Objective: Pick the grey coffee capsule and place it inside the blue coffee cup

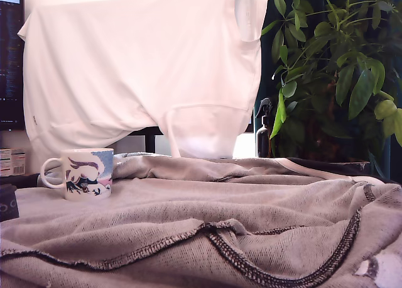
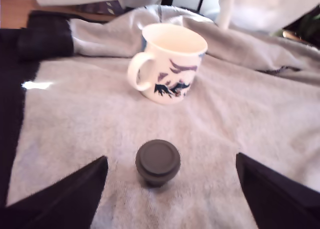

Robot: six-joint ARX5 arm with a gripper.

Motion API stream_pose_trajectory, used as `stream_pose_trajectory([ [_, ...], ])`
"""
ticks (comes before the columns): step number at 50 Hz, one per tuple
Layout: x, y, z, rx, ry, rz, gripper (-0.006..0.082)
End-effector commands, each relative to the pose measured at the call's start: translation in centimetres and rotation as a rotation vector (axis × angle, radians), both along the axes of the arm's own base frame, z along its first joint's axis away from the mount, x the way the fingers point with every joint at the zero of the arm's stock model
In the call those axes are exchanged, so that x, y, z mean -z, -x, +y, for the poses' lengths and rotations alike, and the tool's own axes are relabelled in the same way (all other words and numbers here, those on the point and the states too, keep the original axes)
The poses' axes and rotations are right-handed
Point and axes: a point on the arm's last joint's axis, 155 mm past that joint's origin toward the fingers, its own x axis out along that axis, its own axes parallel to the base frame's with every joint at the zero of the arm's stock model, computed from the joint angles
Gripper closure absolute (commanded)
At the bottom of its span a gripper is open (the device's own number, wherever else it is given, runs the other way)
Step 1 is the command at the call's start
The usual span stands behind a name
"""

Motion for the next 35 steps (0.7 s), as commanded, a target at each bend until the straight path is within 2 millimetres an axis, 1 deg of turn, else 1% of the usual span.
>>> stream_pose_trajectory([
  [1, 1.4, 0.2, -0.2, 0.015, -0.023, 0.022, 0.0013],
  [12, 3.3, -0.3, -0.2, 0.028, -0.067, 0.071, 0.0013],
  [35, 5.1, -1.7, -0.5, 0.039, -0.097, 0.086, 0.0014],
])
